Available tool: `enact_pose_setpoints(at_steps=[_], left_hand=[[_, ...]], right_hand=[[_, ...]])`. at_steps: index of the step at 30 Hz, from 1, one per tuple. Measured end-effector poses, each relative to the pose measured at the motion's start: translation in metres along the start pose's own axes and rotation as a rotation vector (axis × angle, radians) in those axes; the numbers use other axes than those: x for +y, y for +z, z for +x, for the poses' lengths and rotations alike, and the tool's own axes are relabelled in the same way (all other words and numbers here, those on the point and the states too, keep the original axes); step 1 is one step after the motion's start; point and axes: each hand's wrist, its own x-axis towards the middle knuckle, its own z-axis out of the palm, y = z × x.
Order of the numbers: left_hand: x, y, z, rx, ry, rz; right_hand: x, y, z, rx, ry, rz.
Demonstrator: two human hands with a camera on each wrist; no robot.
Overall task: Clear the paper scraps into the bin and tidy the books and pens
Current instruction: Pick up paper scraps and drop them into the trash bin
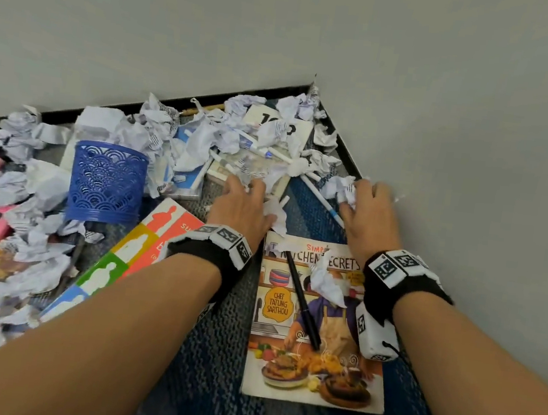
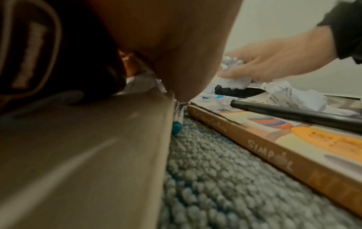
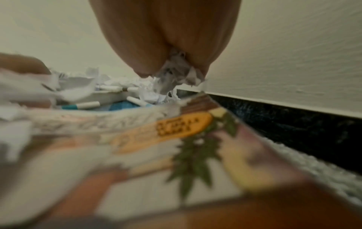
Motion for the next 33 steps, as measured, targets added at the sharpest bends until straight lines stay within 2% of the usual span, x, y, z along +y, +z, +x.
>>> enact_pose_setpoints(at_steps=[2,4,7,10,13,15,18,23,29,33], left_hand=[[0.003,-0.008,-0.005,-0.022,0.003,-0.049],[0.005,-0.017,-0.009,-0.028,0.056,-0.078],[0.006,-0.026,-0.016,-0.011,0.105,-0.148],[0.008,-0.036,-0.029,0.116,0.121,-0.215],[0.004,-0.047,-0.047,0.189,0.155,-0.323],[-0.003,-0.052,-0.06,0.192,0.198,-0.355],[-0.012,-0.057,-0.082,0.175,0.256,-0.356],[-0.004,-0.083,-0.134,0.119,0.449,-0.356],[0.054,-0.133,-0.204,0.158,0.765,-0.319],[0.101,-0.167,-0.26,0.109,1.031,-0.321]], right_hand=[[-0.008,-0.008,-0.013,0.099,0.021,0.046],[-0.019,-0.007,-0.035,0.112,0.063,0.046],[-0.038,0.01,-0.081,-0.031,0.077,-0.159],[-0.047,0.018,-0.102,-0.143,0.067,-0.347],[-0.042,0.011,-0.102,-0.274,0.073,-0.259],[-0.036,0.001,-0.104,-0.353,0.112,-0.199],[-0.037,-0.021,-0.115,-0.266,0.22,-0.088],[-0.064,-0.077,-0.157,-0.1,0.154,0.041],[-0.076,-0.164,-0.241,-0.008,0.137,0.027],[-0.07,-0.237,-0.31,0.039,0.153,0.008]])
